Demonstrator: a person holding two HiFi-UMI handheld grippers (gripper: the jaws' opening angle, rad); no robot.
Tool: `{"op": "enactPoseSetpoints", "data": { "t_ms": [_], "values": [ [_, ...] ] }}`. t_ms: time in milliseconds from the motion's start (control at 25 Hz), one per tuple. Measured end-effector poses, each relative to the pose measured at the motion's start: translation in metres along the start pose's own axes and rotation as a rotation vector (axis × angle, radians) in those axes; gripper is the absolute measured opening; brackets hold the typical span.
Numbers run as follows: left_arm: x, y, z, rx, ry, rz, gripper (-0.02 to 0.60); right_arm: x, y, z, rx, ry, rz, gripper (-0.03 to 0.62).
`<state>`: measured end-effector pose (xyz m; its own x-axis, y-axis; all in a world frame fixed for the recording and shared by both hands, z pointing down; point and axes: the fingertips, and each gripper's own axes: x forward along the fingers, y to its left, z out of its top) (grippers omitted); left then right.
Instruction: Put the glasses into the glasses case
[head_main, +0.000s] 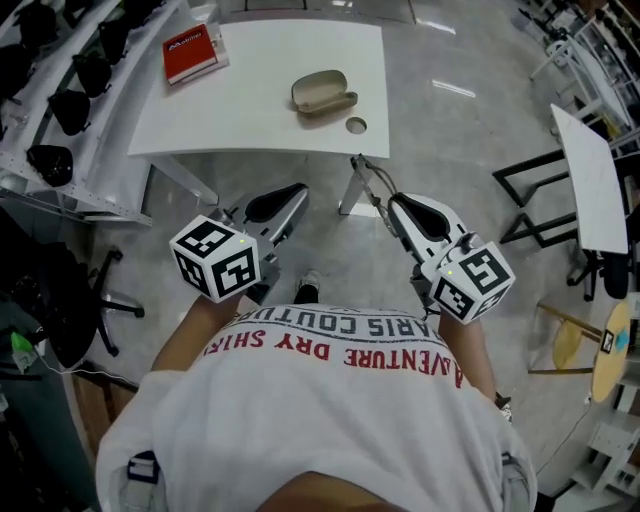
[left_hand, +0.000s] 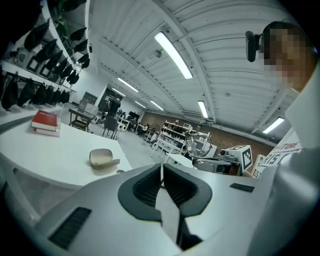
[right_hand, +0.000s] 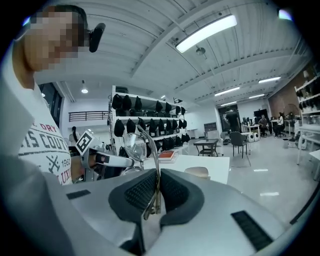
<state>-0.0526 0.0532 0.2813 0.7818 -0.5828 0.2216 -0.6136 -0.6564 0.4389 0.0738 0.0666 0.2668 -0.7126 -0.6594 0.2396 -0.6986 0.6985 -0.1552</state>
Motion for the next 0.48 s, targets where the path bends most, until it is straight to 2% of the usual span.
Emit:
{"op": "enactPoseSetpoints", "data": {
  "t_ms": [480],
  "values": [
    [0.056, 0.093, 0.029, -0.007, 0.063, -0.041, 0.037, 0.094, -0.059, 0.001, 0.018, 0.064, -0.035, 0.038]
  ]
}}
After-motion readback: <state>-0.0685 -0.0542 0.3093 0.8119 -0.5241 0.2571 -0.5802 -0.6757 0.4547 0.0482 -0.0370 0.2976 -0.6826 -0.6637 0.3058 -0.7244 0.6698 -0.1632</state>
